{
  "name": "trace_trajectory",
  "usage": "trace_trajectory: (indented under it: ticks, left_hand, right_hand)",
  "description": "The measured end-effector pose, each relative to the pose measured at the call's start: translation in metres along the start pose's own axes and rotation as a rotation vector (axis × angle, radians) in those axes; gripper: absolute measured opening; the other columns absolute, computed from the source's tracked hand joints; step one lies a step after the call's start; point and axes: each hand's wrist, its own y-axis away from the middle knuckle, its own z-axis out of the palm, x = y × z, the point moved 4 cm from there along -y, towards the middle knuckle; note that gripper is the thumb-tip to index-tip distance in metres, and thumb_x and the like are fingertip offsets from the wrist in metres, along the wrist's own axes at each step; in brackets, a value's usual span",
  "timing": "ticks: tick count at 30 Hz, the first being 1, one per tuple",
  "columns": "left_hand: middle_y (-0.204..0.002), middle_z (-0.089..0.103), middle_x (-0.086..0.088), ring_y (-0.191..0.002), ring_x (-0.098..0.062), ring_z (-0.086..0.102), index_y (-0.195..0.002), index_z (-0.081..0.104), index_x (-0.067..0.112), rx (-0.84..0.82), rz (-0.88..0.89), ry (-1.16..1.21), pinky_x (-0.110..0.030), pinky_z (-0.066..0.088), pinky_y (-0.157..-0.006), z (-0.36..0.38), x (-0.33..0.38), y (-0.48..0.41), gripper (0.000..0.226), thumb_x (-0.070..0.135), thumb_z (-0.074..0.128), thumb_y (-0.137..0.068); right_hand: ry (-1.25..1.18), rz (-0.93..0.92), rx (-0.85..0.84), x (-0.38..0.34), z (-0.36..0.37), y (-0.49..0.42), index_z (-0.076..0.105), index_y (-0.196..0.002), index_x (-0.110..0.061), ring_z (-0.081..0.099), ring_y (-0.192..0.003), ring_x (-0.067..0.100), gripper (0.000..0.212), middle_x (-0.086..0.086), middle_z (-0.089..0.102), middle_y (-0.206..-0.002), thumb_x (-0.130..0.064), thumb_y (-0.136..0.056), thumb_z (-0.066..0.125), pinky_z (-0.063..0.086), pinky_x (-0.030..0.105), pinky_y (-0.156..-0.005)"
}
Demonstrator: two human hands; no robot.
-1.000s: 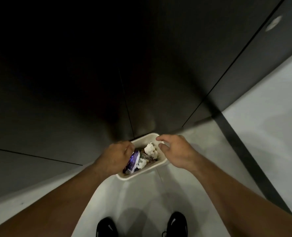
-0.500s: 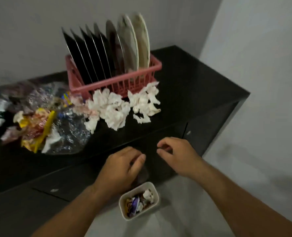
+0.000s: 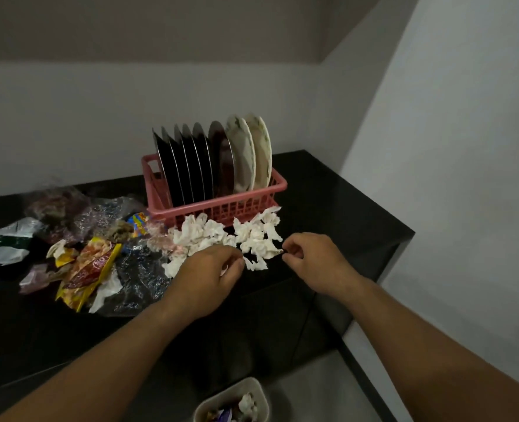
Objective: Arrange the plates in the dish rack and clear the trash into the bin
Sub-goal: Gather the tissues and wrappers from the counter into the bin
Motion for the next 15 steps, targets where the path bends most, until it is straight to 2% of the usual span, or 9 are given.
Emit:
trace_trajectory:
  ticks: [5, 10, 15]
  left_hand:
    - [-0.094, 0.061, 0.016, -0.084, -0.002, 0.056, -0.108, 0.066, 0.023, 0.012, 0.029, 0.003, -0.022, 0.045, -0.074, -0.003, -0.022, -0.037, 0.022, 0.035, 0.053, -0.095]
    - [-0.101, 0.062, 0.013, -0.093, -0.006, 0.057, -0.115, 0.065, 0.023, -0.06, 0.032, -0.003, -0.024, 0.046, -0.08, 0.012, -0.038, -0.044, 0.026, 0.036, 0.053, -0.095]
    - [-0.108, 0.062, 0.012, -0.097, -0.006, 0.055, -0.118, 0.064, 0.025, -0.06, -0.001, -0.052, -0.022, 0.044, -0.082, 0.025, -0.051, -0.056, 0.029, 0.038, 0.057, -0.093]
  right_hand:
    - [0.095, 0.062, -0.013, 0.0, 0.012, -0.025, 0.065, -0.113, -0.021, 0.061, -0.091, 0.013, 0.021, -0.005, 0.061, -0.105, -0.027, -0.093, 0.064, 0.056, 0.036, -0.083]
    - [0.13, 0.133, -0.103, 0.015, 0.049, -0.037, 0.058, -0.125, -0.021, 0.059, -0.101, 0.017, 0.033, -0.002, 0.059, -0.118, -0.026, -0.094, 0.063, 0.052, 0.035, -0.087]
    - [0.161, 0.115, -0.093, 0.03, 0.063, -0.074, 0.051, -0.131, -0.02, 0.055, -0.104, 0.021, 0.038, 0.003, 0.057, -0.121, -0.026, -0.094, 0.06, 0.049, 0.035, -0.083]
